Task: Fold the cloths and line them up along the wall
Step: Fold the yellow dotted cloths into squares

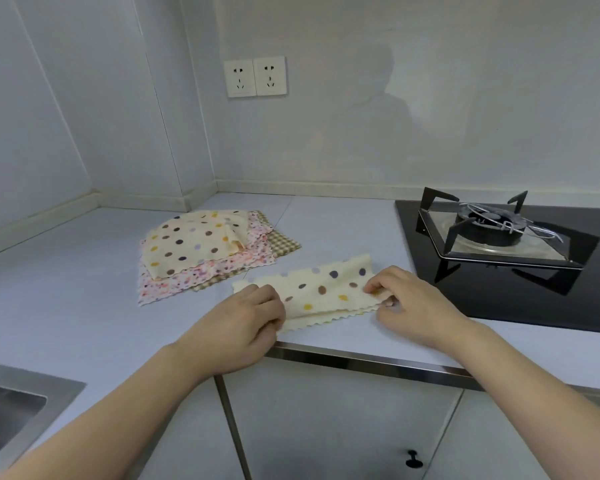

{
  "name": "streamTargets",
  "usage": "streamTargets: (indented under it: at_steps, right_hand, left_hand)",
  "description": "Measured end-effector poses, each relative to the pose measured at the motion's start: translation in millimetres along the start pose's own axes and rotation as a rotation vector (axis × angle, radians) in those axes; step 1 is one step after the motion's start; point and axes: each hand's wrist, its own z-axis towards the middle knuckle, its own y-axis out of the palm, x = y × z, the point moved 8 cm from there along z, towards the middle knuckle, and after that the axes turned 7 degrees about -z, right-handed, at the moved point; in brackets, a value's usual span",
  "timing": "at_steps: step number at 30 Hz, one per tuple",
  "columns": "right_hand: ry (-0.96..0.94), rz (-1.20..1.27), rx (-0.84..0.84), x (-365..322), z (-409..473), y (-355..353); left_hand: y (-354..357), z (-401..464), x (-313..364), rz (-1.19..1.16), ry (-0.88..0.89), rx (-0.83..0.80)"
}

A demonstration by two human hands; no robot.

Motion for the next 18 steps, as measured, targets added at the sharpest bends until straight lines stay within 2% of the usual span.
streamTargets:
  at_steps: [5,9,11,13,15,18]
  right_hand:
    - [-0.079,-0.070,-0.027,-8,-1,-1]
    - [-0.091,-0.120,-0.020,-10,0,-1]
    - [-0.068,-0.104,-0.004,-8,1,-1]
    - [-0.054,-0.072,0.001,-7,2,-1]
    - [-0.054,-0.054,-0.001,-7,3,-1]
    - [-0.047,-0.055,-0.015,-6,3,-2]
  left_hand:
    - [-3,-5,-11,0.015,-0.018,-0.018]
    - [-13,1,-15,0.191,-0.012,0.037]
    - [-23,6,-19,0.199,-0.061,0.139]
    - [-32,11,-24,0.113,-0.181,0.226]
    - [-37,15,-32,0.036,-0.303,0.266]
    - [-40,15,-35,0.065,-0.373,0.286]
